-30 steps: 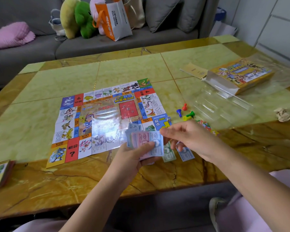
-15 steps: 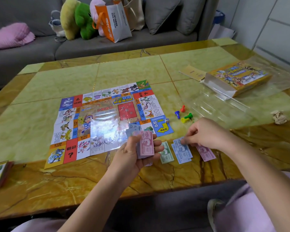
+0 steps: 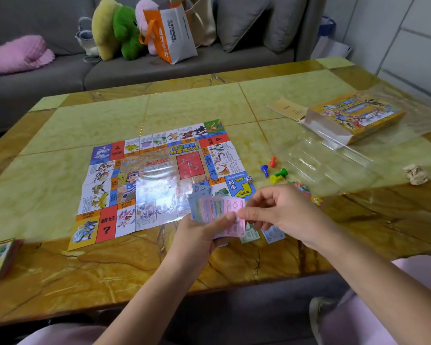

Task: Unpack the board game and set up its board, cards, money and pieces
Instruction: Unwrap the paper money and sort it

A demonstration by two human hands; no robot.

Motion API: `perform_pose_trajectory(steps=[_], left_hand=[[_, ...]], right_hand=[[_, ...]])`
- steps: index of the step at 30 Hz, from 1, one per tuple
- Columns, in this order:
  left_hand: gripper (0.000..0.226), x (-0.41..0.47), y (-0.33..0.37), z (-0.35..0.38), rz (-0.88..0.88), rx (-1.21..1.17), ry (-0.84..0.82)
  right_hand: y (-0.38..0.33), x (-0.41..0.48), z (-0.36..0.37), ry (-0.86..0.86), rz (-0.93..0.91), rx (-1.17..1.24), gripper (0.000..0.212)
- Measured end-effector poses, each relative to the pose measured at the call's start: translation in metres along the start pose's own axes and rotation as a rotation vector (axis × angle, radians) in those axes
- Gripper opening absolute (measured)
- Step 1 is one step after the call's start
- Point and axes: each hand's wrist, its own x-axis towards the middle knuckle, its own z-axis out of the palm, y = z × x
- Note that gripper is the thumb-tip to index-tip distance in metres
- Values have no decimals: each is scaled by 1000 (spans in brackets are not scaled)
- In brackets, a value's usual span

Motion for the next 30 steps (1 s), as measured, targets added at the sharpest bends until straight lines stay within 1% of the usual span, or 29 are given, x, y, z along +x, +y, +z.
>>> perform_pose_trajectory(steps=[3, 7, 9, 12, 14, 18, 20, 22, 23, 24, 25, 27, 28, 30], left_hand=[[35, 0, 0, 3, 6, 1, -16], [31, 1, 1, 7, -14, -27, -21], [29, 3, 2, 8, -19, -39, -14], [22, 6, 6, 7, -10, -85, 30], [20, 9, 6, 5, -8, -107, 67], [30, 12, 6, 1, -22, -110, 109], [26, 13, 6, 0, -32, -111, 118], [21, 12, 8, -1, -37, -126, 126], [21, 11, 9, -1, -38, -129, 129], [22, 10, 10, -3, -37, -122, 130], [22, 9, 10, -3, -36, -113, 126], [21, 7, 11, -4, -39, -106, 108], [21, 5, 11, -3, -42, -106, 91], [29, 2, 12, -4, -34, -97, 52]], right_hand=[[1, -1, -1, 44, -30, -8, 14], [1, 1, -5, 31, -48, -74, 9], [1, 4, -17, 32, -14, -106, 7], [0, 6, -47, -9, 97, -188, 4], [6, 7, -65, -19, 165, -296, 8], [22, 10, -75, 50, 298, -538, 15], [22, 11, -72, 71, 355, -706, 22], [17, 9, -69, 142, 338, -883, 32], [15, 7, -66, 180, 279, -902, 35], [11, 6, -61, 187, 206, -834, 37], [8, 4, -54, 156, 138, -687, 37], [-1, 2, -30, 18, 55, -315, 36], [-3, 3, -16, -39, 29, -200, 34], [-4, 7, 7, -67, -32, -144, 24]])
